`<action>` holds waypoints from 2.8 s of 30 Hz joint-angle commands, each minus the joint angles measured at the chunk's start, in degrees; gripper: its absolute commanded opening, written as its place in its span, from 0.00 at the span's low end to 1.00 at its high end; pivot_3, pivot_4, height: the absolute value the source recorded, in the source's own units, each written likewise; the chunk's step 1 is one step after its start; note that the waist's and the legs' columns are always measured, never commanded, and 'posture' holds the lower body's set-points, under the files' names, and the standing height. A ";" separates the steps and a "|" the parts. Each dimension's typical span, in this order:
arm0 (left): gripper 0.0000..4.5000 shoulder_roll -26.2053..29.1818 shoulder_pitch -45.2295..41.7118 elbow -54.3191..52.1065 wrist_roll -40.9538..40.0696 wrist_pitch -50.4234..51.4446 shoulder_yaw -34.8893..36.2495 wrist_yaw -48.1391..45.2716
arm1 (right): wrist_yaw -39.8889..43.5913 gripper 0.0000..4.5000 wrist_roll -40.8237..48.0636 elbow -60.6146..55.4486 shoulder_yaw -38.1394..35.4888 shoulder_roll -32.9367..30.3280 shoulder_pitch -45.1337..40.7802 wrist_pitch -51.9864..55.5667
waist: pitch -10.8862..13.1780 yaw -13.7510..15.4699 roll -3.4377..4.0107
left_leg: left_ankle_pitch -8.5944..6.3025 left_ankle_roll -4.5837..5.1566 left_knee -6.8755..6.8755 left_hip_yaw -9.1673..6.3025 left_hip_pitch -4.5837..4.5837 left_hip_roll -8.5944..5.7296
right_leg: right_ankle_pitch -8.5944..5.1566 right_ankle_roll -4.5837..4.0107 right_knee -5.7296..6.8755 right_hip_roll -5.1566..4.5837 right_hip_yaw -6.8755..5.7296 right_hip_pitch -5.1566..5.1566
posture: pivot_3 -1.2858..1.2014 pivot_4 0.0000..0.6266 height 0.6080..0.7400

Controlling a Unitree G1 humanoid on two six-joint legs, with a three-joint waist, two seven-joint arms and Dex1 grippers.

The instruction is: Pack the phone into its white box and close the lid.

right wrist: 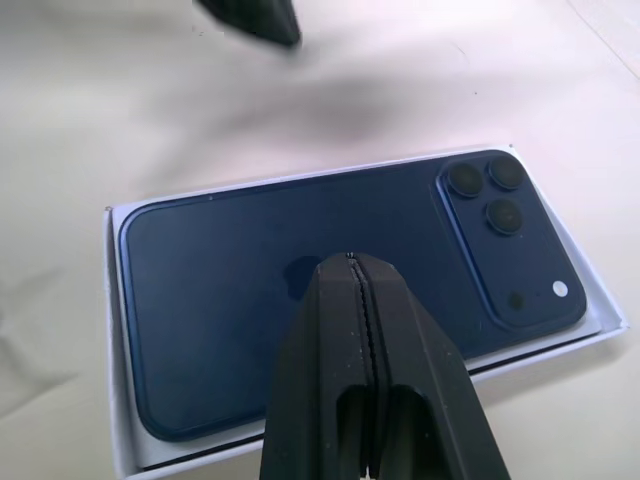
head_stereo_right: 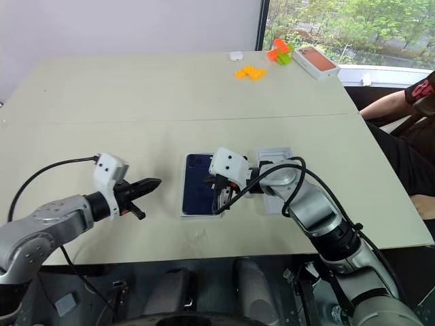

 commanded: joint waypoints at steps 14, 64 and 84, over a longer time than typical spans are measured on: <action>0.01 -4.44 -4.99 -0.29 6.32 5.75 -4.95 -5.98 | -1.54 0.00 0.54 -2.89 -4.02 -2.92 0.43 0.27 | 0.00 -0.11 0.00 | -0.04 0.08 0.00 -0.02 0.02 0.03 | -0.02 0.05 0.01 0.01 0.03 0.00 | 0.52 0.24 1.00; 0.00 -9.89 3.96 1.24 9.58 2.49 8.29 -8.36 | -3.30 0.63 6.20 -8.69 -15.70 -11.12 5.57 9.79 | -0.01 0.01 -0.01 | -0.05 0.09 0.01 -0.05 0.03 0.04 | -0.05 0.09 0.03 -0.01 0.04 0.00 | 0.52 0.24 1.00; 0.00 -15.03 -8.68 6.72 22.67 1.18 -12.82 -11.02 | -9.63 0.63 10.06 -15.08 -18.98 -15.80 6.79 25.13 | -0.01 0.25 -0.01 | -0.05 0.10 0.02 -0.02 0.01 -0.02 | -0.06 0.12 0.02 -0.01 0.02 0.04 | 0.52 0.24 1.00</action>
